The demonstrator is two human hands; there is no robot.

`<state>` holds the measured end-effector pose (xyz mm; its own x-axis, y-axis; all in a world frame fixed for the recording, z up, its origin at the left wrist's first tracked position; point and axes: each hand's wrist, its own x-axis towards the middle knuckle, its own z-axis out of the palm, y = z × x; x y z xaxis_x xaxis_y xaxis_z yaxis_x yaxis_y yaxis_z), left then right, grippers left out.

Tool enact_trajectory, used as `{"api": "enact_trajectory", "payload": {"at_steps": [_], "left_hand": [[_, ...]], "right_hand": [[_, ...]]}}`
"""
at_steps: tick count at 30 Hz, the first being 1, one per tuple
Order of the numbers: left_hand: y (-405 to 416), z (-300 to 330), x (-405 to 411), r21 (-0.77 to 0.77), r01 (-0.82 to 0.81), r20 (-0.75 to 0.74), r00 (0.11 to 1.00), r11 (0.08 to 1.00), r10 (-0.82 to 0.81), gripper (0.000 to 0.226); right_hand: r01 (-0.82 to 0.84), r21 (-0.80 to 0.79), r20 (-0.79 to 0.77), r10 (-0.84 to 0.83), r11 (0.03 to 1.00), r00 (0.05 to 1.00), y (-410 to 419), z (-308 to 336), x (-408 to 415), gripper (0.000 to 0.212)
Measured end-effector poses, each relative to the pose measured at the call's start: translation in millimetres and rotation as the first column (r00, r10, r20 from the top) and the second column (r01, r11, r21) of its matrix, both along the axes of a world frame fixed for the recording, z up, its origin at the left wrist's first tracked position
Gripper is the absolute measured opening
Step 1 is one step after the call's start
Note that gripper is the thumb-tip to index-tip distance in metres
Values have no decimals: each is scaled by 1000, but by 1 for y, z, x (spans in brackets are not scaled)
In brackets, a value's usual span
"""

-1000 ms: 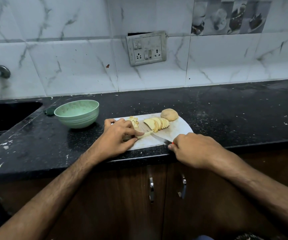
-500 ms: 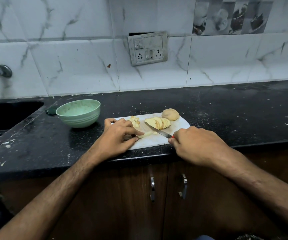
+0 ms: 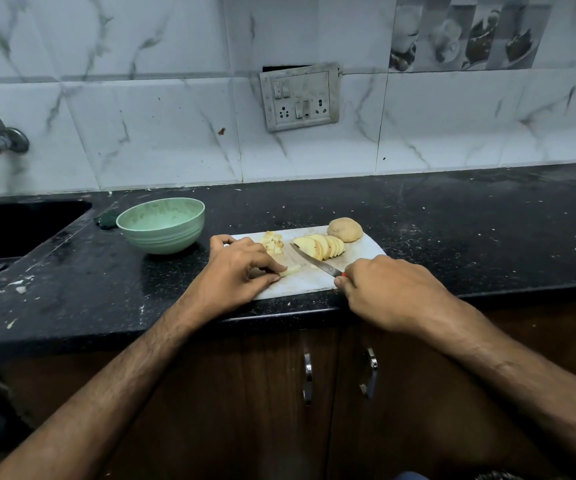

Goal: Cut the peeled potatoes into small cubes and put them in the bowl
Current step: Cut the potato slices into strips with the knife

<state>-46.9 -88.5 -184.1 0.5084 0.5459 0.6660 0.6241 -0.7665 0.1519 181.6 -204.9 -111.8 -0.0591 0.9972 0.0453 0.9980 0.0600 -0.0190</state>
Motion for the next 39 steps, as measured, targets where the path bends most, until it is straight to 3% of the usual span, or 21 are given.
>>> {"api": "enact_trajectory", "payload": {"at_steps": [10, 19, 27, 39], "left_hand": [[4, -1, -2, 9, 18, 11, 1000, 1000, -18, 7], [6, -3, -5, -11, 26, 69, 997, 1000, -25, 9], [6, -2, -4, -7, 26, 52, 998, 1000, -26, 10], [13, -2, -6, -131, 101, 138, 987, 986, -83, 7]], "right_hand": [[-13, -92, -29, 10, 996, 1000, -3, -13, -15, 34], [-25, -42, -35, 23, 999, 999, -1, 5, -9, 36], [-32, -110, -27, 30, 993, 999, -7, -11, -26, 32], [-46, -99, -80, 38, 994, 996, -4, 3, -22, 37]]}}
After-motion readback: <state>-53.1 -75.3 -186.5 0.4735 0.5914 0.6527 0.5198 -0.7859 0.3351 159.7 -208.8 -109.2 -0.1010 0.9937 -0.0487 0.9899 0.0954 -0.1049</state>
